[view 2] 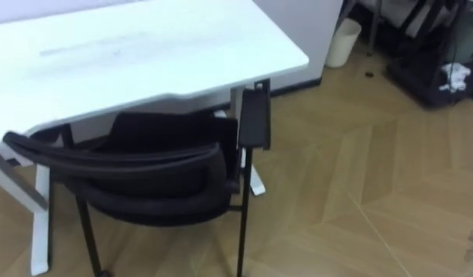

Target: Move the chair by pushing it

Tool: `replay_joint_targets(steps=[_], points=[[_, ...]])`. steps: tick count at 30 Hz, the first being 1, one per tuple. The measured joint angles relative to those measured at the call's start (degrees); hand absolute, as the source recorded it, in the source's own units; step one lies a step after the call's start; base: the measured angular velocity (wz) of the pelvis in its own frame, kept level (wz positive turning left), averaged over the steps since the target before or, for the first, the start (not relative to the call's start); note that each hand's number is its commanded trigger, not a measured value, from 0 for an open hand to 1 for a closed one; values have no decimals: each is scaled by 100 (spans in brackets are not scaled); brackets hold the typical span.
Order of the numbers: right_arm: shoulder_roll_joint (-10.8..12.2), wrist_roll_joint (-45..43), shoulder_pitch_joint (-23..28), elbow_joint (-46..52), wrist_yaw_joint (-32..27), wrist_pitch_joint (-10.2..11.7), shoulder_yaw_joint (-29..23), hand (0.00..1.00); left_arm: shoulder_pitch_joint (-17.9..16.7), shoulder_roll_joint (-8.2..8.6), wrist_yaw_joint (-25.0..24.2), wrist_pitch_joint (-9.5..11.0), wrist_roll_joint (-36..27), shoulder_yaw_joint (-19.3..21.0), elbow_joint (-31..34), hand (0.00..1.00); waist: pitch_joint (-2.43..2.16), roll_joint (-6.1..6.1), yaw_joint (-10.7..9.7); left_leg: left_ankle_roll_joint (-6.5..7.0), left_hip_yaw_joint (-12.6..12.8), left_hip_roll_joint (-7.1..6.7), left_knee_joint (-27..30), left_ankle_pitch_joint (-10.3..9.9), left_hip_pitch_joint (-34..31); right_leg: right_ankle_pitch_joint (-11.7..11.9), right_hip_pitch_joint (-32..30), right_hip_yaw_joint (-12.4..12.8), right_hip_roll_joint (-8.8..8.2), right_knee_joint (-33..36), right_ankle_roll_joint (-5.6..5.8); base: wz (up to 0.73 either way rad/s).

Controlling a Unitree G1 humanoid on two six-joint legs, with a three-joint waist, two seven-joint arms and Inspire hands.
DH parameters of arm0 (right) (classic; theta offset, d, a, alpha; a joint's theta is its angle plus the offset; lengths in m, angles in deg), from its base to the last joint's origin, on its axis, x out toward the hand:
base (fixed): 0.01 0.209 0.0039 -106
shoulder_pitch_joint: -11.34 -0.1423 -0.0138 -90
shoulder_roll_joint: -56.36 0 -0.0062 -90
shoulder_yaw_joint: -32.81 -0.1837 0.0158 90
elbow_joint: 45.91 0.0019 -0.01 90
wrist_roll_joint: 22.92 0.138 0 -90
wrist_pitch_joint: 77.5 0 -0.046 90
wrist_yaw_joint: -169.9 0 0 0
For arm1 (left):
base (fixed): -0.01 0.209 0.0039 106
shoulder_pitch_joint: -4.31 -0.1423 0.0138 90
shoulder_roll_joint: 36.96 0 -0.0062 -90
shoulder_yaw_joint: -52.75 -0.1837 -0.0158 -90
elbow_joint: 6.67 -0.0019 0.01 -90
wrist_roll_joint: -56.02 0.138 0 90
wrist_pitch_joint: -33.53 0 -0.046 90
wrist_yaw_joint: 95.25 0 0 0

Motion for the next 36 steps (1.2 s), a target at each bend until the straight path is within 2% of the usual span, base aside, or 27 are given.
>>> replay_joint_targets(steps=[1,2,6,7,8,11,13,16,19,21,24,26,31,36], points=[[140,422,39,-188,53,-24,81,0,-82,13,60,-19,-168,-131,-156,0,46,7,-16,-5,-1,3,-6,-4,-15,-1,-5,-4,5,-13,-1,0],[209,809,47,-500,184,-24,199,0,-113,17,65,-20,-311,-240,-317,0,58,-2,-67,-8,-1,4,-14,-7,-49,-1,-15,-2,14,-60,0,0],[407,1830,125,-1505,743,-133,421,0,-106,30,15,-15,-730,-577,-935,0,7,42,-102,-17,-31,-2,-53,-26,-69,8,-11,-6,29,-106,4,4],[514,2086,160,-1711,903,-179,442,0,-123,37,0,-29,-844,-696,-1141,0,-12,66,-104,-23,-32,0,-55,-40,-68,8,-3,2,39,-114,5,0],[606,2286,209,-1975,1054,-183,493,0,-134,37,-45,-30,-944,-805,-1330,0,-9,61,-116,-25,-29,1,-53,-41,-67,8,-4,3,39,-120,5,-5],[661,2482,181,-2908,1529,-229,812,0,-137,66,-244,-55,-1028,-1149,-1987,0,-12,55,-114,-30,-29,-3,-47,-44,-69,7,2,22,38,-164,7,-6],[730,2498,172,-3346,1768,-339,871,0,-139,121,-419,-72,-1073,-1256,-2335,0,-15,52,-101,-33,-31,-3,-45,-46,-57,4,3,47,40,-165,10,-5],[751,2421,159,-4186,2255,-396,978,0,-135,158,-727,-120,-1232,-1367,-2912,0,-13,57,-110,-42,-29,-3,-63,-52,-3,2,31,72,47,-174,12,-5],[757,2184,148,-4957,2681,-482,1199,0,-165,183,-1044,-152,-1231,-1507,-3698,0,21,91,-149,-45,-24,17,-101,-122,82,-15,83,78,71,-201,24,-1],[766,1994,104,-5458,2946,-538,1322,0,-167,207,-1244,-180,-1239,-1557,-4222,0,-6,98,-183,-40,-19,5,-105,-144,120,-27,106,99,63,-186,41,-5],[812,1971,26,-5993,3370,-693,1636,0,-237,240,-1569,-214,-1429,-1663,-4909,0,-12,83,-216,-36,-24,-3,-106,-146,131,-26,107,109,57,-182,43,0],[862,1920,22,-6233,3676,-793,1827,0,-279,336,-1761,-295,-1422,-1704,-5283,0,-11,77,-223,-35,-25,0,-107,-149,142,-26,124,104,62,-199,43,0],[944,1870,-202,-6609,4115,-887,2047,0,-295,424,-2164,-515,-1424,-1742,-5726,0,-5,79,-215,-36,-25,2,-109,-150,131,-23,122,116,71,-226,46,0],[969,1582,-429,-6606,4461,-1074,2447,0,-129,419,-2553,-750,-1457,-2023,-5873,0,4,129,-225,-34,1,0,-122,-151,121,-18,96,146,76,-231,49,-1]])
